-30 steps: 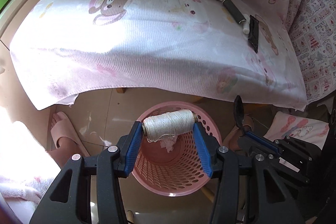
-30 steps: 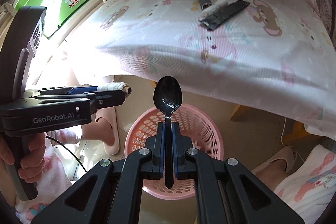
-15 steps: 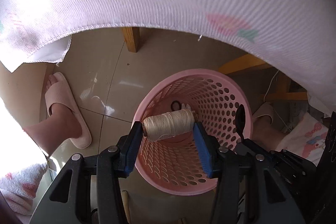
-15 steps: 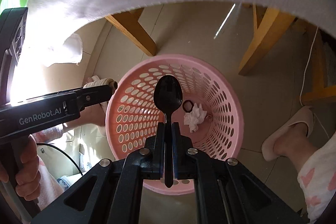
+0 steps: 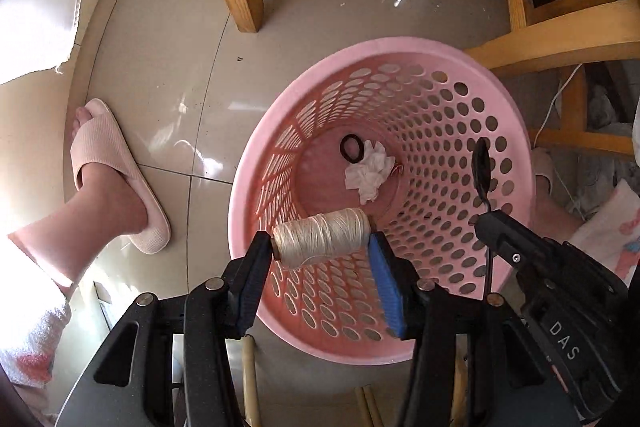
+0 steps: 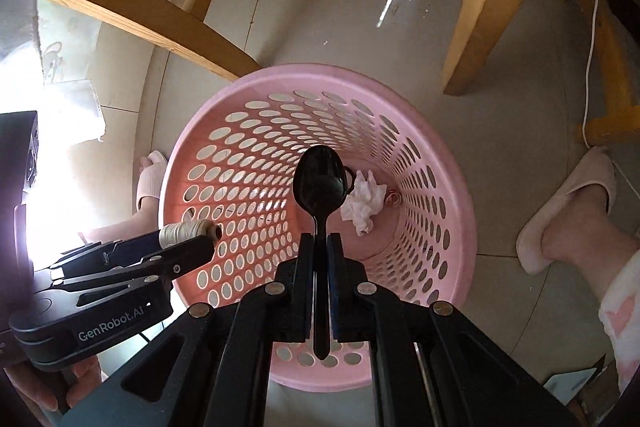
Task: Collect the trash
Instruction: 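Open both grippers to drop the spool and spoon into the wastebasket, then raise both open grippers back toward the items on the chair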
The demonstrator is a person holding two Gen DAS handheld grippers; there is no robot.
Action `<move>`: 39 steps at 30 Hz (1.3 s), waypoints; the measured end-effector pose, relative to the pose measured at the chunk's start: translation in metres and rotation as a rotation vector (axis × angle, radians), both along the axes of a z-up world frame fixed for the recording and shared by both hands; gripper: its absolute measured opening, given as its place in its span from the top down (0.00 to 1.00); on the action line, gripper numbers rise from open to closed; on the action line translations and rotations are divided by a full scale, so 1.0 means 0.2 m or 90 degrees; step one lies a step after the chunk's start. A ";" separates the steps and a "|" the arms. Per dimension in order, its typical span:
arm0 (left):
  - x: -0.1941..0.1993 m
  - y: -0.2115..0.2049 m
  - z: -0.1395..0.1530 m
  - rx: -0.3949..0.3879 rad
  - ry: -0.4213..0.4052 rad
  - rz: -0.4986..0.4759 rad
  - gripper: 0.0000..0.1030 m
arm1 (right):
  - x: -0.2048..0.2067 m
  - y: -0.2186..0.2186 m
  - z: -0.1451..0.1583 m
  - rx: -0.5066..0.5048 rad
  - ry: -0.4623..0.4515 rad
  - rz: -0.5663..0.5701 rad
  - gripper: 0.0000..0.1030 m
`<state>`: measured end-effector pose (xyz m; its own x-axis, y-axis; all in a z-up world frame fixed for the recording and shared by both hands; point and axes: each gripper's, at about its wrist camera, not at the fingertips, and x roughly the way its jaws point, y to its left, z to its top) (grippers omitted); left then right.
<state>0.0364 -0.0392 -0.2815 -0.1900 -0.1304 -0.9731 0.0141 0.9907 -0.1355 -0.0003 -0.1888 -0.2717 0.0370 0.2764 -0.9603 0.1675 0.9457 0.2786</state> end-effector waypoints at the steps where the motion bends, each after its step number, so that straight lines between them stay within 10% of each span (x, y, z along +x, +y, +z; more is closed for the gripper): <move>1: 0.00 0.01 -0.01 -0.001 0.004 0.002 0.53 | 0.00 0.00 -0.01 -0.001 0.005 -0.005 0.93; 10: 0.00 0.01 -0.09 -0.028 0.027 -0.002 0.52 | 0.01 -0.03 -0.05 -0.003 0.010 -0.019 0.93; 17: 0.00 -0.01 -0.07 -0.012 0.010 -0.002 0.28 | 0.01 -0.04 -0.03 -0.011 -0.004 -0.026 0.88; 39: 0.05 0.05 0.43 0.019 -0.154 -0.008 0.27 | -0.04 0.04 0.40 -0.092 -0.140 0.025 0.76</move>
<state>0.0461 -0.0301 -0.1955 0.0480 -0.0992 -0.9939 0.0555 0.9938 -0.0965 -0.0089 -0.1810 -0.1915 0.2414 0.1418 -0.9600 0.0797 0.9830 0.1652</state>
